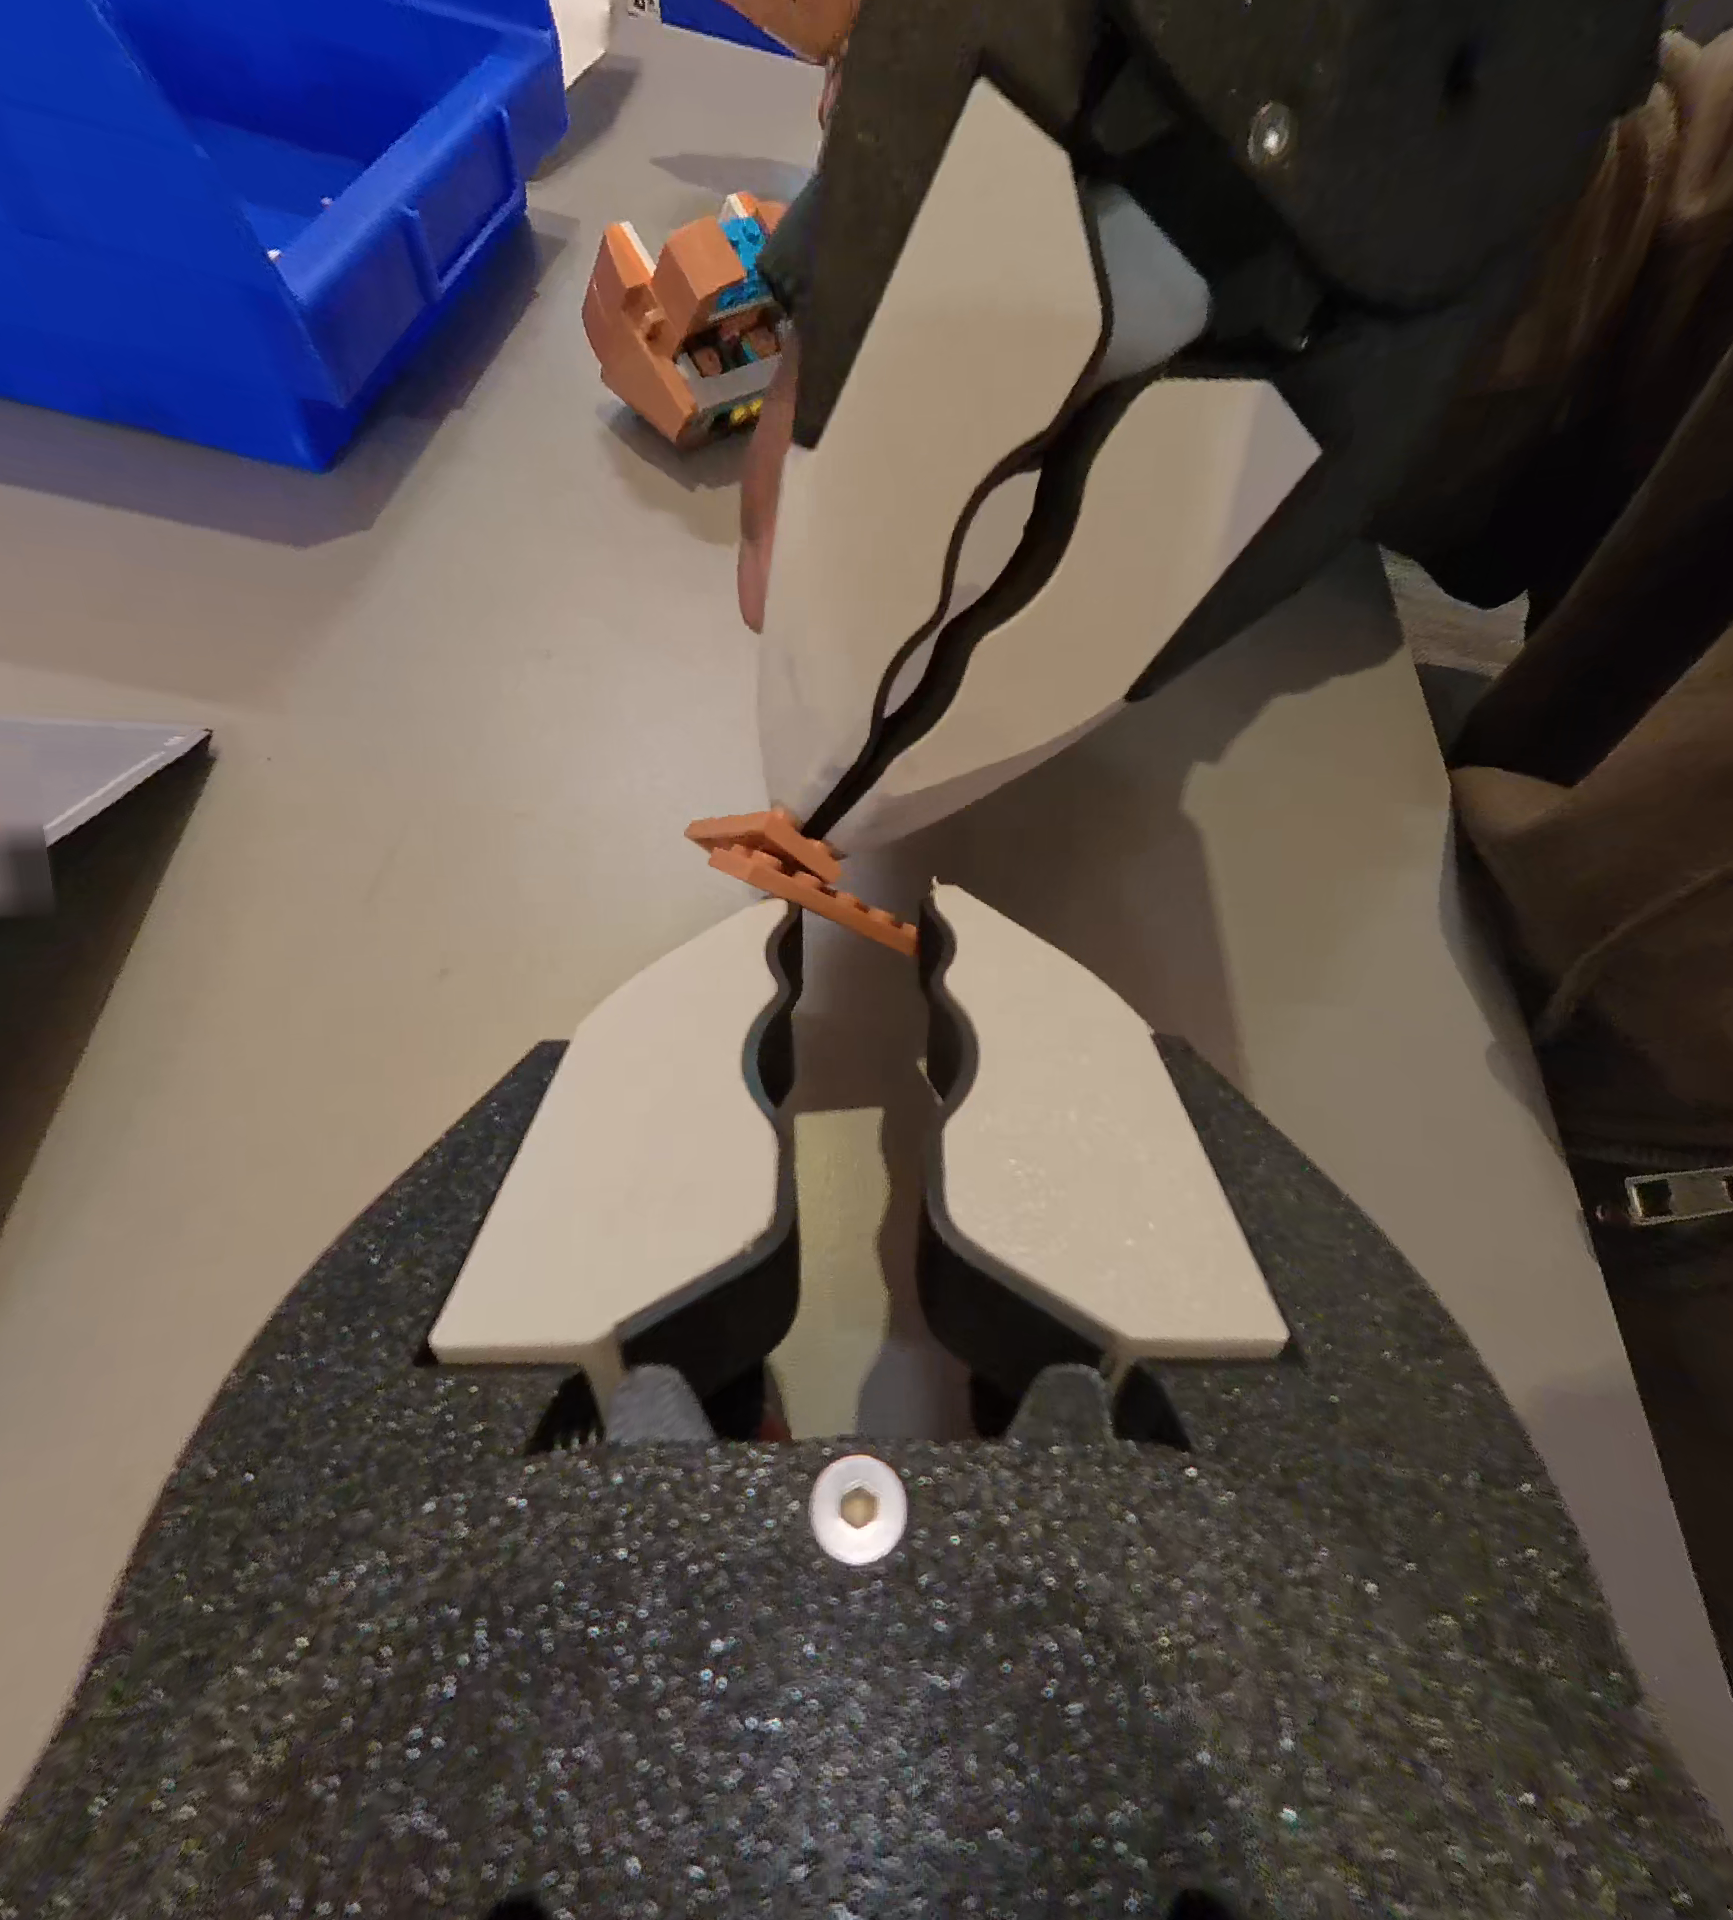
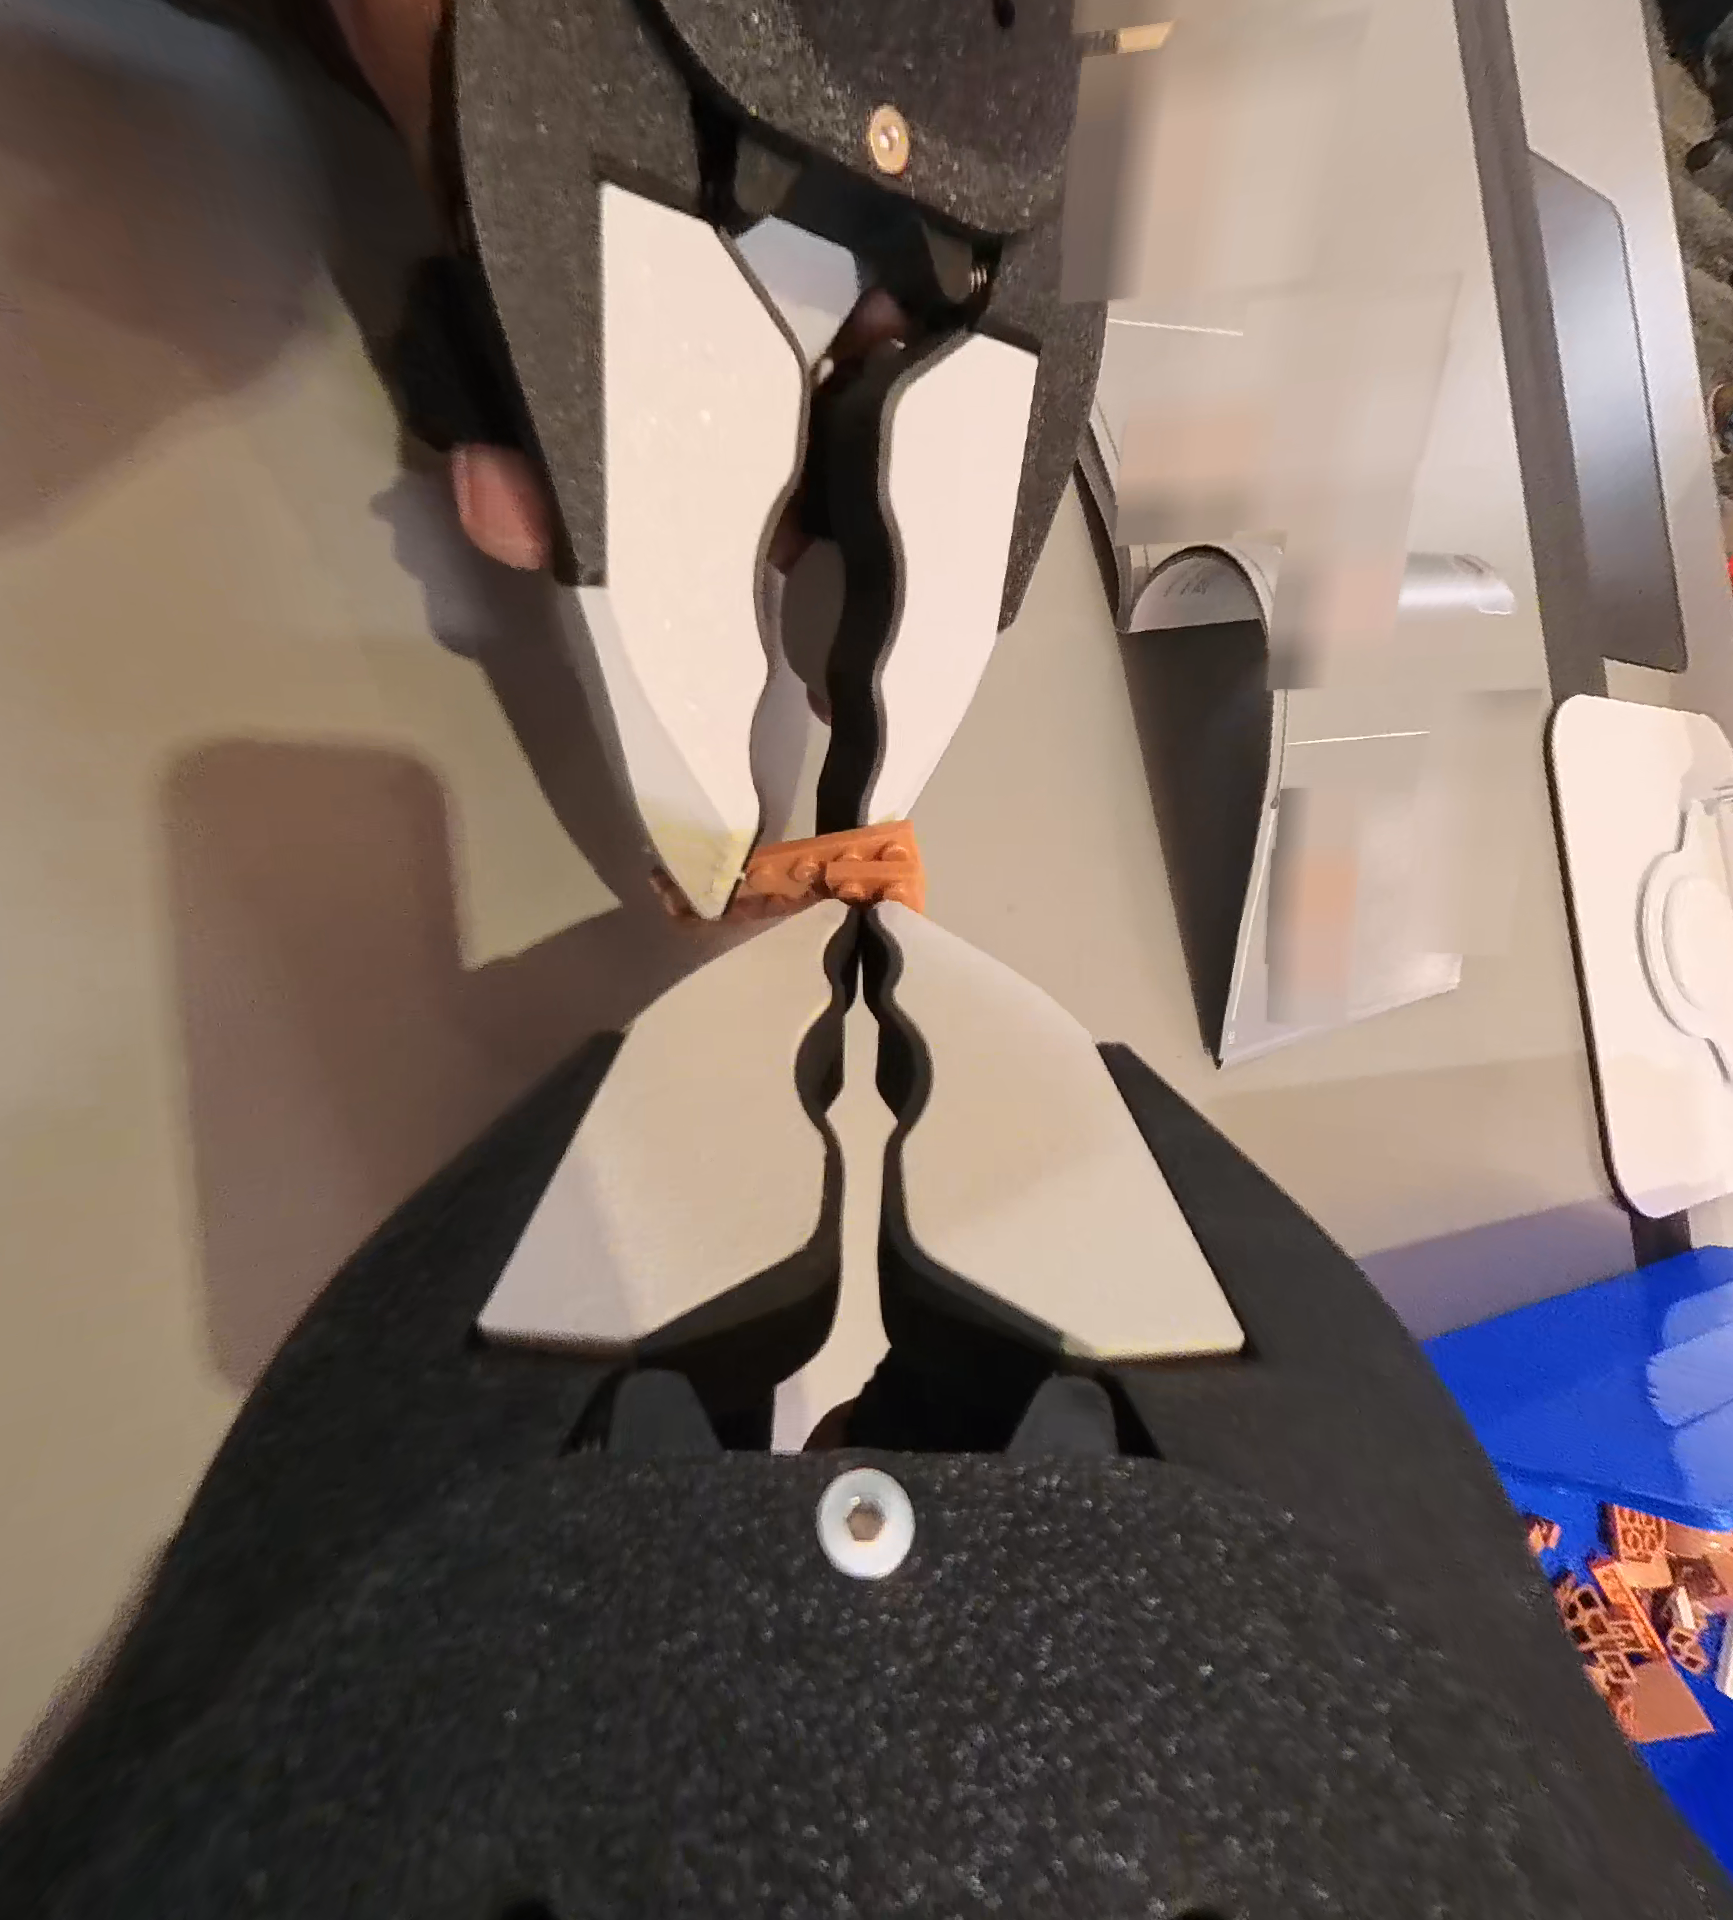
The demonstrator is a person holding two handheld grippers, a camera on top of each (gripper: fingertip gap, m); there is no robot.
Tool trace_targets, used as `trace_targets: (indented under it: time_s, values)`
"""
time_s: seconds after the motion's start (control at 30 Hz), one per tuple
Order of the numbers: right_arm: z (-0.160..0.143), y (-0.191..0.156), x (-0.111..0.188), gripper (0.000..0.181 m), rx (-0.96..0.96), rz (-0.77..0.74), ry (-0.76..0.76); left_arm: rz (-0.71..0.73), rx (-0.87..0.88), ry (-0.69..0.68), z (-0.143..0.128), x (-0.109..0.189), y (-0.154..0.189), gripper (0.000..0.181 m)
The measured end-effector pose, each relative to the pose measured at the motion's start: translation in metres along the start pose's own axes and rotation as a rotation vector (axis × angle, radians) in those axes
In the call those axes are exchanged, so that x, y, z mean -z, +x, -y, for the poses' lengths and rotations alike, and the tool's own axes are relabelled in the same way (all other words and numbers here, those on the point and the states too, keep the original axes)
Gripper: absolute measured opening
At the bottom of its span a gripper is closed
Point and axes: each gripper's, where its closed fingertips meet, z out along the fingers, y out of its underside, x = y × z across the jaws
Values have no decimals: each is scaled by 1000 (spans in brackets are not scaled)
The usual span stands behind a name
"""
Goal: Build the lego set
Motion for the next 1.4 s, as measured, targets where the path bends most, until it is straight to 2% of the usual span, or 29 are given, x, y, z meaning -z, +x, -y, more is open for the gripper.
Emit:
trace_targets:
  time_s: [0.2, 0.67, 1.4]
  values:
    - [-2, -3, -2, 0, 44, 12, -17, 25, -41, -37, -4, -2, 0, 22]
    - [-4, -15, -5, 0, 116, 161, -25, -21, -58, -84, -14, -5, 6, 22]
    - [-6, -18, -11, 0, 181, 152, -41, 1, -48, -115, -18, -9, 4, 17]
